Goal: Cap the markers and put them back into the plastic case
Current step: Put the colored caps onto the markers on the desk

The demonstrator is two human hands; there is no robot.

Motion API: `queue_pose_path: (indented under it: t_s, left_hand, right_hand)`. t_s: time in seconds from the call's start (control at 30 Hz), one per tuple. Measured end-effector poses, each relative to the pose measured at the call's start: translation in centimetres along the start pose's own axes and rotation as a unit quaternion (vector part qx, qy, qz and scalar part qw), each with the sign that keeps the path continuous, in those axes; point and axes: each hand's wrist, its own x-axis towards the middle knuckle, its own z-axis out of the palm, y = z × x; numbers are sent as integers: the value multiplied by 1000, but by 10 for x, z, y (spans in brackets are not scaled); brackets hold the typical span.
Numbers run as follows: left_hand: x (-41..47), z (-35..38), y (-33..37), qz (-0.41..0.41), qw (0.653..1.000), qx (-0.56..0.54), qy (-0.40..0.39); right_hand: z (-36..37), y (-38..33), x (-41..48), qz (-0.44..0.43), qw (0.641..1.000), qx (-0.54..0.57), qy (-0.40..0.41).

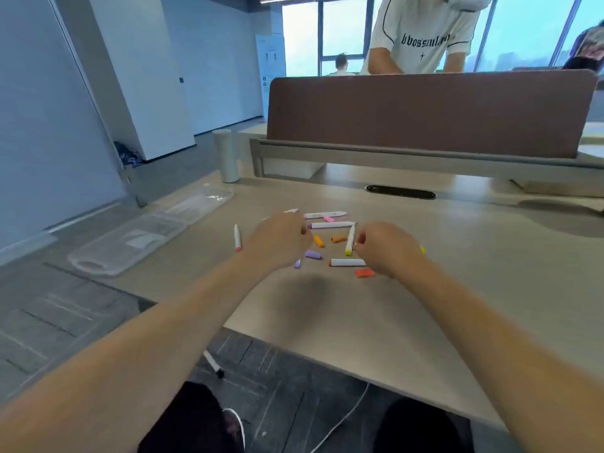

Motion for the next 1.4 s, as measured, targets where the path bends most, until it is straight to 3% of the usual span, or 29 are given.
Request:
queue_pose_path:
  t_s: [0.1,0.23,0.33,0.47,0.77,0.87,1.0,1.17,1.33,1.4]
  left_hand:
    - [6,1,1,-32,997,62,-21]
    - [27,8,-4,-59,981,128,-130]
    - [40,12,-10,-67,969,145,-186]
    - [59,17,-7,-59,925,230,-296]
    - [73,29,-10,-50,912,243,-328]
    - [70,31,-11,-62,946,168,-271]
    - [61,23,-5,-101,947,133,-273]
    - [52,6,-20,-71,989,13,-125]
    - [45,-9,-11,-129,961,-203,-136]
    - [45,-8,-6,-130,956,-222,-140]
  right_hand:
    - [1,-3,-1,-11,997,-70,-19]
    - [4,-11,12,-31,990,-130,-38]
    - [4,-19,25,-31,980,-172,-96]
    - [10,-21,38,-56,968,-217,-114]
    - [14,-30,42,-71,935,-300,-176]
    - [14,-36,42,-71,926,-318,-192]
    - [14,-37,39,-94,936,-304,-150]
    - [-5,-30,26,-117,960,-254,-34]
    - [-22,0,19,-75,978,-196,21]
    - [-28,13,17,-70,980,-185,34]
